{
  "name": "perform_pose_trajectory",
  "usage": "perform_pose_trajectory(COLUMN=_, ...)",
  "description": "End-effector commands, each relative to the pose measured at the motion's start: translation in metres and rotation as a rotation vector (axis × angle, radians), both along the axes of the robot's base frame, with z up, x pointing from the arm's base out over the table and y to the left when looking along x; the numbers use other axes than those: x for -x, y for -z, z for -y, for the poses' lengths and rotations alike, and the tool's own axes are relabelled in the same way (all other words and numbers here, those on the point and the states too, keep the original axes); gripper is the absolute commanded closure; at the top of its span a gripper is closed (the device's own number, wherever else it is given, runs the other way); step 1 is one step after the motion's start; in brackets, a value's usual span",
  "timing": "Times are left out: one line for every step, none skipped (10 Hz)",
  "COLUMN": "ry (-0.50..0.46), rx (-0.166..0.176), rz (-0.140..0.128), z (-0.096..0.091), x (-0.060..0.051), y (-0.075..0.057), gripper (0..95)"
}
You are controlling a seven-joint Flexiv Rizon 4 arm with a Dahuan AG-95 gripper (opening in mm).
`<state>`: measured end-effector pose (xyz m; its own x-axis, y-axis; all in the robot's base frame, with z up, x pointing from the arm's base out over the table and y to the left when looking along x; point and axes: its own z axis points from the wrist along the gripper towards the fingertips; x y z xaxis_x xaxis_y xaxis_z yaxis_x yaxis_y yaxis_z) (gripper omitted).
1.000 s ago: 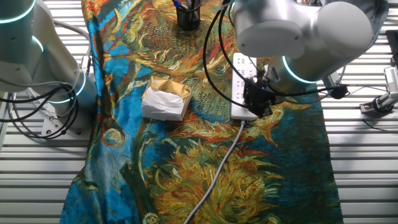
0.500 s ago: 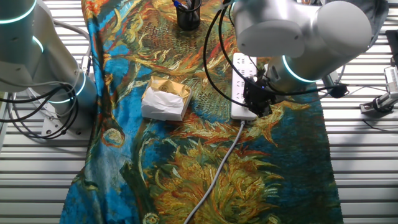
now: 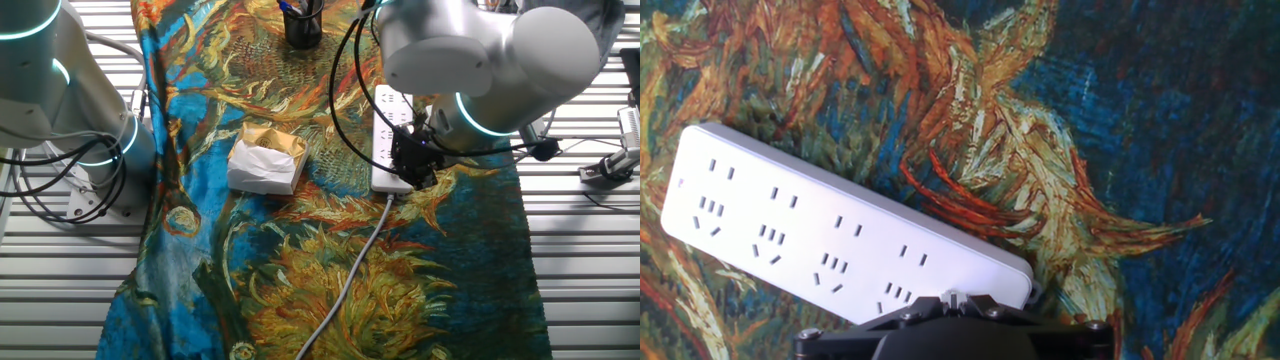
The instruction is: Turn on the power strip by pressing the button
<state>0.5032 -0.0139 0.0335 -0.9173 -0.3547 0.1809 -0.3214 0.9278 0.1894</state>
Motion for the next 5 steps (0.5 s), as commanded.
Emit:
perform_pose_trajectory(ry=-0.006, rx=-0.003, rz=0.003, z=-0.0010, x=-0.0016, y=0.0075, gripper=95.0)
perform_pose_trajectory(ry=-0.004, rx=-0.004, rz=0.006, z=-0.0031, x=-0.0007, y=0.0111, gripper=95.0)
perform_pose_trajectory(ry=-0.006, rx=-0.003, rz=0.008, z=-0.0044, x=-0.0013, y=0.0137, gripper=95.0)
perform_pose_trajectory(ry=-0.007, rx=-0.003, rz=0.009, z=-0.0045, x=-0.0012, y=0.0136, gripper=95.0)
perform_pose_trajectory(ry=-0.006, rx=-0.003, rz=0.009, z=-0.0047, x=-0.0011, y=0.0128, gripper=95.0)
